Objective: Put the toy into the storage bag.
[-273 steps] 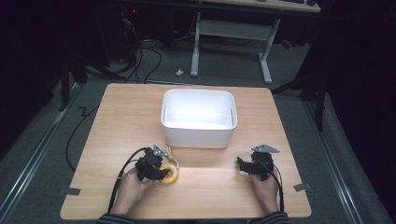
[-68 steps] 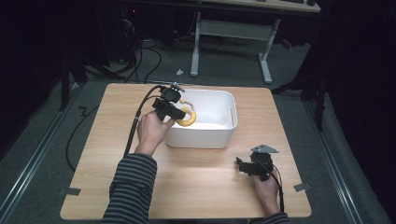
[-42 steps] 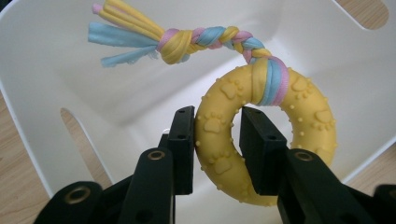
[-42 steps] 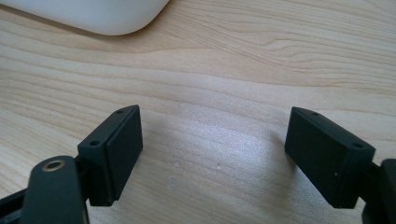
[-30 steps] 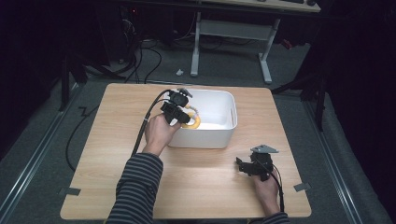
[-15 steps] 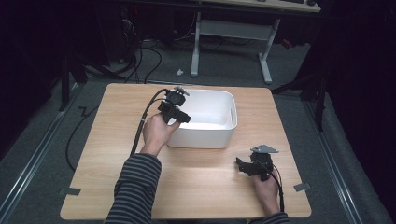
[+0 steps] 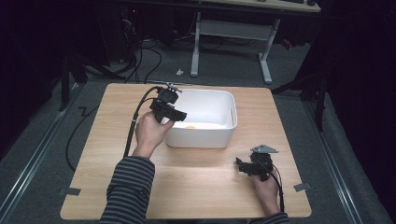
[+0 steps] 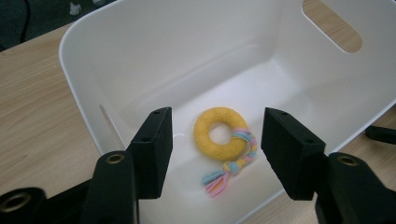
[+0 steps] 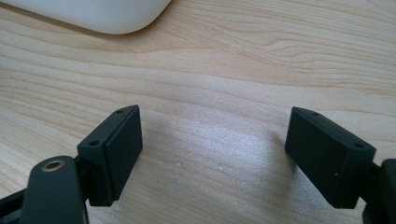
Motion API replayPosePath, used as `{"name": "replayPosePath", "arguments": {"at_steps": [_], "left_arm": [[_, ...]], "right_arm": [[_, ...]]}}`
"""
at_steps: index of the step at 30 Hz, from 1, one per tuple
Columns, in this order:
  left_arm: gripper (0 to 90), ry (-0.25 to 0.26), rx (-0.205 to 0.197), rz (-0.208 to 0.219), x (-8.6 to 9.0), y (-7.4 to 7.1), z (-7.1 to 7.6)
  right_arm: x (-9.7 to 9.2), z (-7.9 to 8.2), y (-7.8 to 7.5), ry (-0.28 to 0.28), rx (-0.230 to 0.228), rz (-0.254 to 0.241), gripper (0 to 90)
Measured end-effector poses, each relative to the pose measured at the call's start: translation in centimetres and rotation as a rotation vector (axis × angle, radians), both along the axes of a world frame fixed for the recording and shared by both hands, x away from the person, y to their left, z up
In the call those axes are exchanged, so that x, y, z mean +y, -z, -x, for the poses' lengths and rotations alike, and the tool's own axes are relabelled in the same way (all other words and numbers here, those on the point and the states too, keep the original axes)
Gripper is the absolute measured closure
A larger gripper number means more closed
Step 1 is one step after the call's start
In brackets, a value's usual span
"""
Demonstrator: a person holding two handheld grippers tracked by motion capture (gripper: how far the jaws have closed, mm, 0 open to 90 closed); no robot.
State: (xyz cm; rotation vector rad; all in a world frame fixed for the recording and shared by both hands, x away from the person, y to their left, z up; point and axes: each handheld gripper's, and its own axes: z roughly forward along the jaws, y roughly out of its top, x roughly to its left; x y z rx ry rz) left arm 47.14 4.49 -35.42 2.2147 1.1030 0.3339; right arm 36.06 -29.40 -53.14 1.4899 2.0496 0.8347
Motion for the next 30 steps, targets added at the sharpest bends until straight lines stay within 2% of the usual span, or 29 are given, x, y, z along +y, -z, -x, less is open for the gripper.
{"name": "replayPosePath", "arguments": {"at_steps": [4,21,30], "left_arm": [[43.3,-0.011,-0.021,0.015,0.8,-0.4,0.5],[42.9,-0.045,-0.056,0.08,5.0,-1.3,2.5],[42.2,-0.081,-0.071,0.105,7.5,-1.1,3.6]], "right_arm": [[0.0,0.0,0.0,0.0,0.0,0.0,19.3],[0.0,0.0,0.0,0.001,0.0,0.0,19.3],[0.0,0.0,0.0,0.001,0.0,0.0,19.3]]}}
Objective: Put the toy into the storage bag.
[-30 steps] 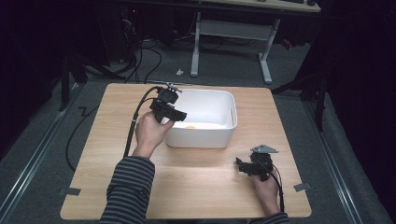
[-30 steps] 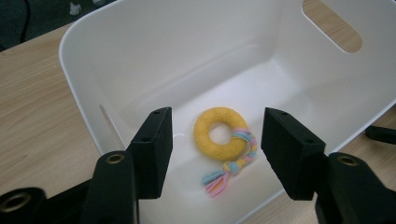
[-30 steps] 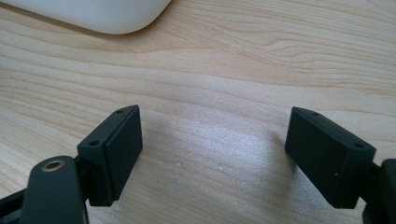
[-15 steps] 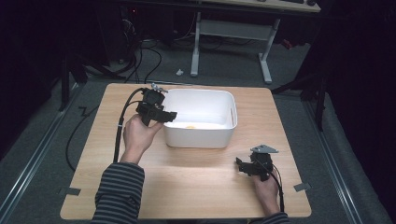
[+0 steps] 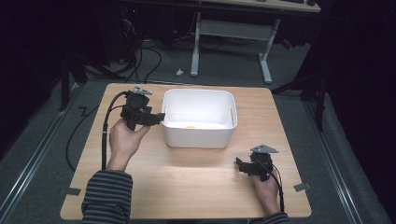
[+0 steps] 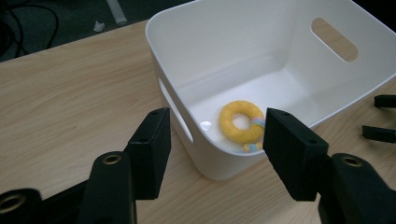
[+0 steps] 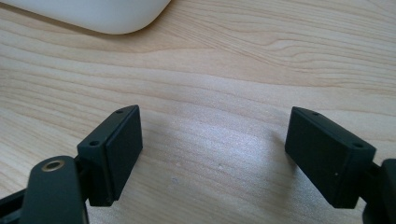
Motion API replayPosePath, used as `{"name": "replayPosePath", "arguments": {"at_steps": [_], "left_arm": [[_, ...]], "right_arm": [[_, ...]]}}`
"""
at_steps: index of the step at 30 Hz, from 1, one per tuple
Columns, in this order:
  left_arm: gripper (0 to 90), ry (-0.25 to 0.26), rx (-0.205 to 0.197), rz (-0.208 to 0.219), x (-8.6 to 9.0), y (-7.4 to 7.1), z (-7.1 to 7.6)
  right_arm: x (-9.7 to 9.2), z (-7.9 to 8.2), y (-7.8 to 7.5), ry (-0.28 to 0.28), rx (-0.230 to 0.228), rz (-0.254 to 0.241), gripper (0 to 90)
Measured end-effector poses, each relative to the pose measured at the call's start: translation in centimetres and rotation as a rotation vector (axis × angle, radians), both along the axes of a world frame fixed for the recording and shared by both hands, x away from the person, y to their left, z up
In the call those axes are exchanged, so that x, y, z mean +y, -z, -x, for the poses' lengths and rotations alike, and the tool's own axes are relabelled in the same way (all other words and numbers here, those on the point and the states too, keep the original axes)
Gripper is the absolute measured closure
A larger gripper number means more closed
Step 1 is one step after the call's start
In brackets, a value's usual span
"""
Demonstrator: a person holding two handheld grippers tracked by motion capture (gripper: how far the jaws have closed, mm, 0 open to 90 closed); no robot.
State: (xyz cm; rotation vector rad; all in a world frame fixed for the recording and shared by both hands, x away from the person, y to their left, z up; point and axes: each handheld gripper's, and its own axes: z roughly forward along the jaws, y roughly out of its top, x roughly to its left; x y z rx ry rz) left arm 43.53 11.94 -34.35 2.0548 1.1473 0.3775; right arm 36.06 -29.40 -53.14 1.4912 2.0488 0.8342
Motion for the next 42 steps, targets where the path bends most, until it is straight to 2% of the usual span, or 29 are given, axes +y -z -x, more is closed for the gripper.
{"name": "replayPosePath", "arguments": {"at_steps": [12,13,18,42], "left_arm": [[42.2,-0.045,-0.002,0.027,2.8,0.8,1.3],[42.0,-0.05,-0.006,0.019,3.0,0.8,1.4],[42.0,-0.062,-0.017,0.036,3.9,1.2,2.1],[41.3,-0.118,0.024,0.072,6.6,5.6,3.8]], "right_arm": [[0.0,0.0,0.0,0.0,0.0,0.0,19.3],[0.0,0.0,0.0,0.0,0.0,0.0,19.3],[0.0,0.0,0.0,0.0,0.0,0.0,19.3],[0.0,0.0,0.0,0.0,0.0,-0.001,19.2]]}}
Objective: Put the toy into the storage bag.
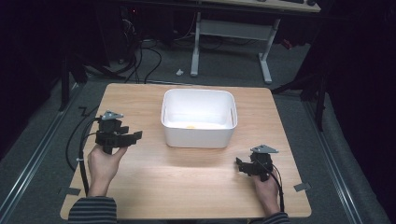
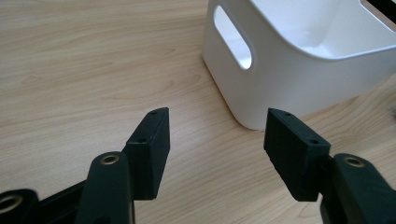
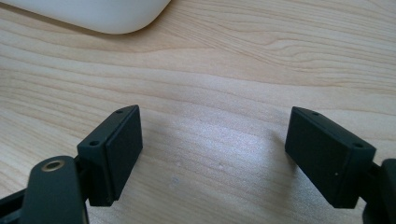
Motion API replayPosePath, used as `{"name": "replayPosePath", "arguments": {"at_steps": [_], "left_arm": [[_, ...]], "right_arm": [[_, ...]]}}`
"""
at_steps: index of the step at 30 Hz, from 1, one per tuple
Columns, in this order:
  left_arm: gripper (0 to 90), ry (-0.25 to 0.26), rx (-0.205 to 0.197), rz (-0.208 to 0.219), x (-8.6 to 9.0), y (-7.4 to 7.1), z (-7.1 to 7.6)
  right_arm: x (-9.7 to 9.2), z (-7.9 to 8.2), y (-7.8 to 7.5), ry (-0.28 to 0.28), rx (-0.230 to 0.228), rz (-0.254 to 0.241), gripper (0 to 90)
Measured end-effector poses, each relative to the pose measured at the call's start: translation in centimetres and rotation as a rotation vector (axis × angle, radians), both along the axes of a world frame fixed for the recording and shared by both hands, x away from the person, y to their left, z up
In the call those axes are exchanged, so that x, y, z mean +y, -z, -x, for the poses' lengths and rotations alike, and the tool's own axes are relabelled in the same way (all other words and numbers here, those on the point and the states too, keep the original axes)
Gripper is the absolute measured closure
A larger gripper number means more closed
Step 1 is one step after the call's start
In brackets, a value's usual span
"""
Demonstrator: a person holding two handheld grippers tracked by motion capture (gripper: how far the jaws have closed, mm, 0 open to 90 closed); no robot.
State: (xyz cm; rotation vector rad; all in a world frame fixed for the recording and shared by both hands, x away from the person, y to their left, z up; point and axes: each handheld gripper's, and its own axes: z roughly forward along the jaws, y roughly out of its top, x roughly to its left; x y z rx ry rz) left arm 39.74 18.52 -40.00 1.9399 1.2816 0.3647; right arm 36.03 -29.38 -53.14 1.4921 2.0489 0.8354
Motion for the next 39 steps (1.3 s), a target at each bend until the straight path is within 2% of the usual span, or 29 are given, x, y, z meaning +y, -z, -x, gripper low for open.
{"name": "replayPosePath", "arguments": {"at_steps": [17,35,39], "left_arm": [[40.6,-0.033,0.046,0.018,1.3,3.6,0.7],[39.7,-0.039,0.082,0.007,1.0,7.0,1.0],[39.7,-0.033,0.091,-0.01,0.6,7.6,1.0]], "right_arm": [[0.0,0.0,0.0,0.002,0.001,-0.001,19.3],[0.0,0.0,0.0,0.001,-0.001,0.001,19.3],[0.0,0.0,0.0,0.002,0.0,0.0,19.3]]}}
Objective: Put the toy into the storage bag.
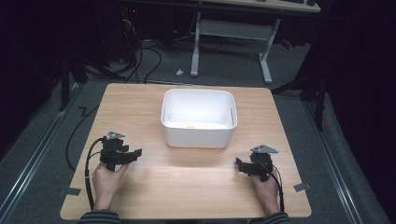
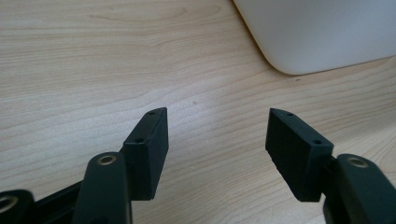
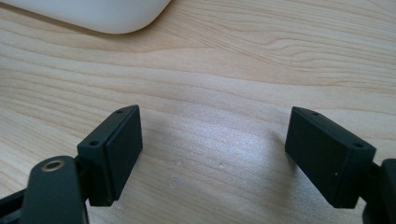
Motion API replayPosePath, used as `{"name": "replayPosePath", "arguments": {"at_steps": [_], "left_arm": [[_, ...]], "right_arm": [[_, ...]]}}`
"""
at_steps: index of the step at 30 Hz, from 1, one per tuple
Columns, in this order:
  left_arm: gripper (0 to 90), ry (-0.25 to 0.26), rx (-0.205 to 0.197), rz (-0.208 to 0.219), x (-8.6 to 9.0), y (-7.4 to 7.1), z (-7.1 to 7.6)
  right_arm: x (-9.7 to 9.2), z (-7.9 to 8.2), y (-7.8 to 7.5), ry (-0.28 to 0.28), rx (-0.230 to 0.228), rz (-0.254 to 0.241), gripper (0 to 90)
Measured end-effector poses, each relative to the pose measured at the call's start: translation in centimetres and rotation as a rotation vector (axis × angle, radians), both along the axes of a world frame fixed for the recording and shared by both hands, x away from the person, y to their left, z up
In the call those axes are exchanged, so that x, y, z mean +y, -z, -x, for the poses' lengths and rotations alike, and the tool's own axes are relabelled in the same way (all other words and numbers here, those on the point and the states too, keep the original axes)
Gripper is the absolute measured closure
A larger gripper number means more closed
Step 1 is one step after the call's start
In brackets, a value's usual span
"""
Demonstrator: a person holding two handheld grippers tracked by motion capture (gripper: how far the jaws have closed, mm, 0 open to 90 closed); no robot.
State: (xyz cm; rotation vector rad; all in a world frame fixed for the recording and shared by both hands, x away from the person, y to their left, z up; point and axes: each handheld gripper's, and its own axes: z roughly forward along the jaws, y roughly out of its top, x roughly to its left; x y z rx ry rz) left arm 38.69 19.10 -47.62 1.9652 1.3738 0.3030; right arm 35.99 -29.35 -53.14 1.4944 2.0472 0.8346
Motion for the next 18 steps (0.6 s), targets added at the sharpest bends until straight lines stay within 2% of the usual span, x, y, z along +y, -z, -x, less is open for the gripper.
{"name": "replayPosePath", "arguments": {"at_steps": [10,18], "left_arm": [[38.8,0.0,0.003,-0.041,-0.8,1.4,0.1],[37.7,0.011,0.002,-0.103,-1.6,2.7,-0.1]], "right_arm": [[0.0,0.0,0.0,-0.001,-0.001,0.001,19.3],[0.0,0.0,0.0,0.001,0.001,-0.001,19.3]]}}
